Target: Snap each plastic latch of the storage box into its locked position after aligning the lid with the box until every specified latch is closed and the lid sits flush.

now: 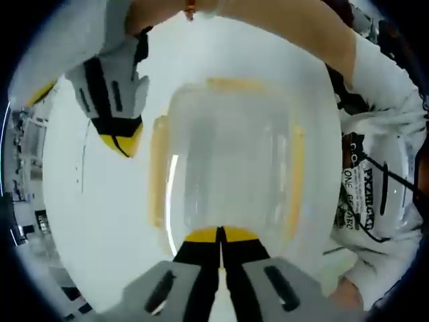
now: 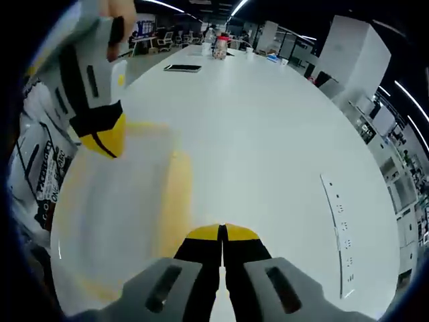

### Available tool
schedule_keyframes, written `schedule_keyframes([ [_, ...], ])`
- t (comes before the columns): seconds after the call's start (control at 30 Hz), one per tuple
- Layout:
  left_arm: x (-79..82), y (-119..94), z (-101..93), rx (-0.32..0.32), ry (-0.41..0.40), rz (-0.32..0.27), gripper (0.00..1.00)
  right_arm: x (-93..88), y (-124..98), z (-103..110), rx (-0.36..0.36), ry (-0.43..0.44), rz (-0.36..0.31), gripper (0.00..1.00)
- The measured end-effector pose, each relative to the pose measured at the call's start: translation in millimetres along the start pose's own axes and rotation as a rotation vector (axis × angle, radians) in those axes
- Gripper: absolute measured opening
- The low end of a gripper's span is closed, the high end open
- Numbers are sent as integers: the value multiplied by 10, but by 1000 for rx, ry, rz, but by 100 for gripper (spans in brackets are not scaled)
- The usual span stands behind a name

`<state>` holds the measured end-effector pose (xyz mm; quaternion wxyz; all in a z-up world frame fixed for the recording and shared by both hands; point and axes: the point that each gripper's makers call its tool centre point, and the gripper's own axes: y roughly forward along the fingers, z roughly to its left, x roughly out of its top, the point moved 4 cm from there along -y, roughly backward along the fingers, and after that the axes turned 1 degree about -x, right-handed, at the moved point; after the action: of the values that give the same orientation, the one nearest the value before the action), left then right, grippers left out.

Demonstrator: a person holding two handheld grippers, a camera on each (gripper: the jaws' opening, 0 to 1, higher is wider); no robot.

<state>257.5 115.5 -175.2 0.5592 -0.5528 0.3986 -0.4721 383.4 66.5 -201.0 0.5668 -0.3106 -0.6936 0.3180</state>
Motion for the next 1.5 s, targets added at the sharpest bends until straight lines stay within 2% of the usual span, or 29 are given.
schedule_keyframes([
  [0.27, 20, -41, -8, 10, 18, -8, 0, -61, 124, 90, 135, -2, 17, 0],
  [0.5, 56, -64, 17, -6, -4, -10, 0, -72, 150, 142, 213, 2, 31, 0],
  [0.57, 67, -69, 10, -5, -4, -3, 0, -89, 159, 215, 276, 4, 48, 0],
  [0.6, 72, -71, 1, -1, -3, 1, 0, -44, 170, 255, 310, -13, 29, 0],
  [0.73, 86, -81, -12, 10, -18, 16, 0, 2, 134, 311, 334, -16, 46, 0],
  [0.87, 96, -76, -34, 18, -29, 24, 0, -12, 151, 350, 360, -12, 101, 0],
  [1.07, 122, -73, -63, 35, -25, 30, 0, -43, 145, 359, 379, 18, 120, 0],
  [1.2, 163, -57, -64, 53, -22, 49, 0, -85, 146, 378, 391, 10, 183, 0],
  [1.33, 166, -44, -26, 45, -44, 33, 0, -131, 164, 362, 412, 37, 222, 0],
  [1.5, 169, -11, -33, 58, -37, 12, 0, -170, 189, 316, 440, 63, 242, 0],
])
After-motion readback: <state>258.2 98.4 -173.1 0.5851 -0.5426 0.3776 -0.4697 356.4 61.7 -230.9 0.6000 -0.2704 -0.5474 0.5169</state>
